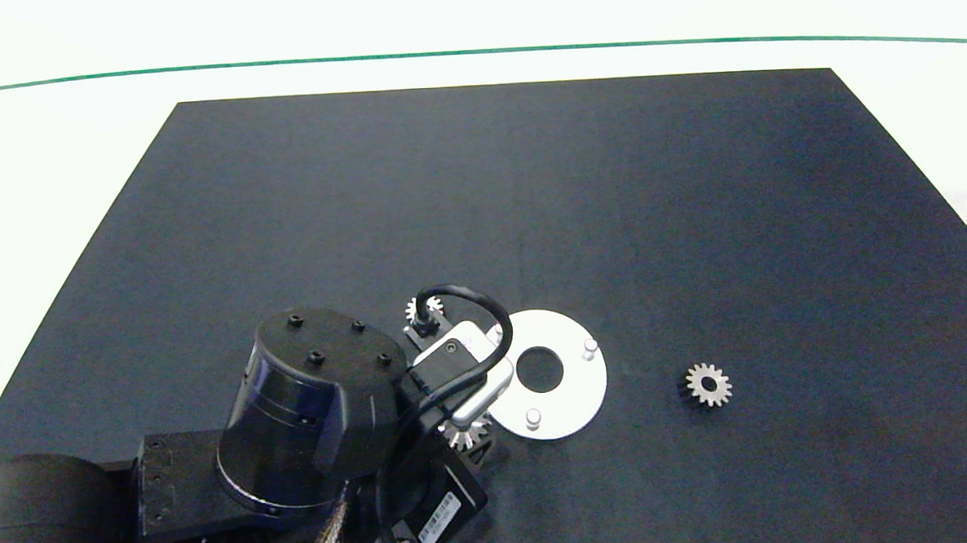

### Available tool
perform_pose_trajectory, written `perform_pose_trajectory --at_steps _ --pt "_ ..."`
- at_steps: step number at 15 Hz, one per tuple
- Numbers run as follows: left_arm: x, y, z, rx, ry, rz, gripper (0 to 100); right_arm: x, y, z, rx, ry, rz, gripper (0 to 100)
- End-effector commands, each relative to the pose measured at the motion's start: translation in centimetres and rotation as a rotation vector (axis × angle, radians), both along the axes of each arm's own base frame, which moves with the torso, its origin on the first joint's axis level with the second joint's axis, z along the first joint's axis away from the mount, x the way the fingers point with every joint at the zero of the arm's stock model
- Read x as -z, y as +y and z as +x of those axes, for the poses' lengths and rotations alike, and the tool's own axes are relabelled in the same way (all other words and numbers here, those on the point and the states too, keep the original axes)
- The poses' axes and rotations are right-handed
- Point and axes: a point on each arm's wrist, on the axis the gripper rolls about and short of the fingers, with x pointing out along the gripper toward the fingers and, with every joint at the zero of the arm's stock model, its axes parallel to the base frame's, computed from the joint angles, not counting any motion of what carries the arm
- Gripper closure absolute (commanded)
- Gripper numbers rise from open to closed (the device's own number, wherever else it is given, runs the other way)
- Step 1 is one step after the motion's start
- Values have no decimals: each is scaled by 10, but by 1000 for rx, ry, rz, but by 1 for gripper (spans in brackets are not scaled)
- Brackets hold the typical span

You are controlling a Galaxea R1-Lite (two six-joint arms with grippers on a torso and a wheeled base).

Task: Install three planetary gears onto the carrier pins

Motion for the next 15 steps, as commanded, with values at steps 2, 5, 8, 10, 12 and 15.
perform_pose_trajectory --at_steps 2,5,8,10,12,15 --pt "-7 -13 -2 33 -10 8 100 -7 0 -2 2 -23 0 0" --pt "-10 -24 -1 52 -12 10 100 -9 0 -3 2 -32 1 0" --pt "-8 -35 2 68 -11 24 100 -8 0 -3 2 -29 1 0" --pt "-7 -48 4 83 -11 23 100 -9 0 -3 0 -32 1 0" --pt "-7 -57 4 98 -12 22 100 -9 0 -3 0 -32 1 0" --pt "-5 -63 7 104 -16 30 100 -9 0 -3 -1 -32 1 0"
